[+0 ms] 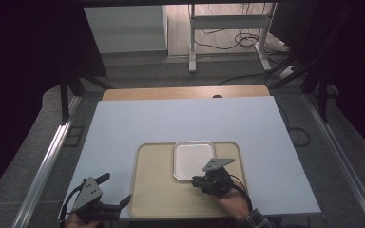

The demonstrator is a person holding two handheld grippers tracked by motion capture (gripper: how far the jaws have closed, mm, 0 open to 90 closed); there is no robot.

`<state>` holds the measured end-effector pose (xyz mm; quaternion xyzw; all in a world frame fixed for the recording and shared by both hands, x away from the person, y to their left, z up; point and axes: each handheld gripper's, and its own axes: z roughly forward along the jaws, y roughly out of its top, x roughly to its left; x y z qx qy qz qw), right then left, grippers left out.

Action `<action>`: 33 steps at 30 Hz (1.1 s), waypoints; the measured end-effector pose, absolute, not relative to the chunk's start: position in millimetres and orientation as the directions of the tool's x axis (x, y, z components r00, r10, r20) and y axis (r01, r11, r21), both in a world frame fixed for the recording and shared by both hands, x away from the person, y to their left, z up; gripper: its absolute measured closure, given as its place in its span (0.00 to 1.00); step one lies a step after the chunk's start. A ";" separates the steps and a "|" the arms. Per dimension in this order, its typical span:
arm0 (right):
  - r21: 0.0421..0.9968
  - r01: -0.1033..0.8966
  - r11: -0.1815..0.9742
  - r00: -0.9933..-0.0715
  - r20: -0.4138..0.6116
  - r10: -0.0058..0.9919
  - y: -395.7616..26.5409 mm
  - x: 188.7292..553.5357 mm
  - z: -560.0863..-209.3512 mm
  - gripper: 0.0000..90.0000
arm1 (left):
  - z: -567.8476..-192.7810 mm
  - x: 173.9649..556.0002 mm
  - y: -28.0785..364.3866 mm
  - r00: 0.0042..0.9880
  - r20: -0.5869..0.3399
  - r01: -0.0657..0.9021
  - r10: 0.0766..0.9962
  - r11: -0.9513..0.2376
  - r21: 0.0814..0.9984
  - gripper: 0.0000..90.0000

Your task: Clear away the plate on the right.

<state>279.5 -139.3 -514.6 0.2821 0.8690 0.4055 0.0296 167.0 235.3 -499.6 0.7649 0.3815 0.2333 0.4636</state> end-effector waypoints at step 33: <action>0.759 0.434 0.485 -0.810 0.092 0.580 -167.8 283.7 -497.0 0.50 | -499.6 167.1 234.8 0.602 0.005 0.366 0.799 -0.281 0.887 0.00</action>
